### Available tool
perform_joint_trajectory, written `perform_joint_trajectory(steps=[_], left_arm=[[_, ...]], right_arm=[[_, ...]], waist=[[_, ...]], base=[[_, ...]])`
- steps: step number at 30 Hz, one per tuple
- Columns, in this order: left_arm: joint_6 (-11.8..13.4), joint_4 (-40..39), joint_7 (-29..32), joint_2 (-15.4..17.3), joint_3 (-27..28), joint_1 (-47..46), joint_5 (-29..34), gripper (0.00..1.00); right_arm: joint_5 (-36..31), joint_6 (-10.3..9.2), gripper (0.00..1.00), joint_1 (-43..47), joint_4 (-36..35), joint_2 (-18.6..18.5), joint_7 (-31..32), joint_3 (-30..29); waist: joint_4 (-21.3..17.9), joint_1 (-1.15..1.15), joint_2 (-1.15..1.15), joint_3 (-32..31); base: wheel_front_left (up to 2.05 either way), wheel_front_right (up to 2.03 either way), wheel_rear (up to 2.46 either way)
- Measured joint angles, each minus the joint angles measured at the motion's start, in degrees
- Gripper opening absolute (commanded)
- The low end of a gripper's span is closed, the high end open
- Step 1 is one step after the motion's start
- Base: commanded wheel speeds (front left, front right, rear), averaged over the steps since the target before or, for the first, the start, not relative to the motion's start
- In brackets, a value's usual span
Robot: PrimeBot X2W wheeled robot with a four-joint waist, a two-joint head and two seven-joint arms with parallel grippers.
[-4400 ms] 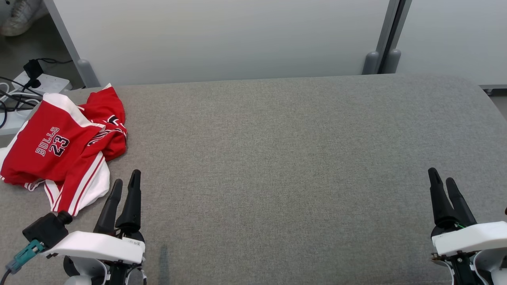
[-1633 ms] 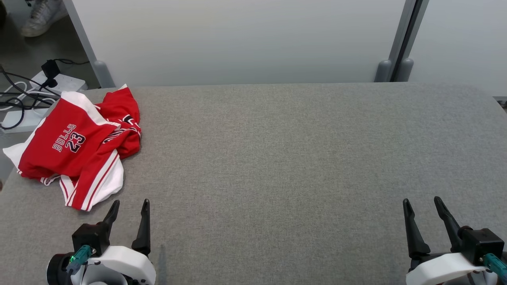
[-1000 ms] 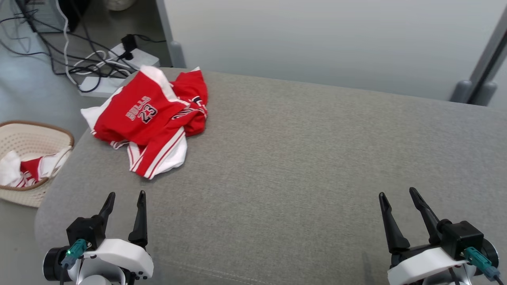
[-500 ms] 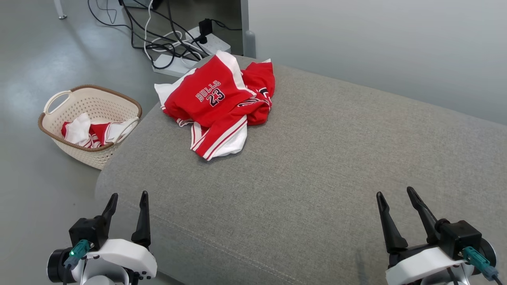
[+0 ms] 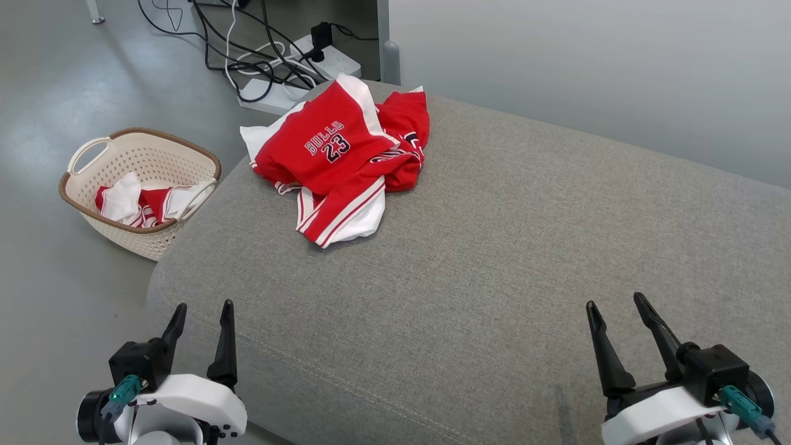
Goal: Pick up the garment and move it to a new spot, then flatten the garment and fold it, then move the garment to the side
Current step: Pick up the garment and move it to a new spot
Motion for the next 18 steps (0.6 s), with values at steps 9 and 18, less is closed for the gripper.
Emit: perform_joint_trajectory(steps=[9, 18], left_arm=[[-1.8, -0.4, 0.8, 0.3, -0.4, -2.5, -0.7, 1.0], [-5.5, -5.5, 15.0, 4.5, -2.1, -15.4, -3.7, 1.0]], right_arm=[[0.0, 0.0, 1.0, 0.0, -0.1, 0.0, 0.0, 0.2], [-0.6, 0.0, 1.0, -2.2, -1.7, -0.2, 0.0, 1.6]], waist=[[-0.2, 0.0, 0.0, 0.3], [-2.5, 0.0, 0.0, 1.6]], base=[[0.0, 0.0, 0.0], [0.0, 0.0, 0.0]])
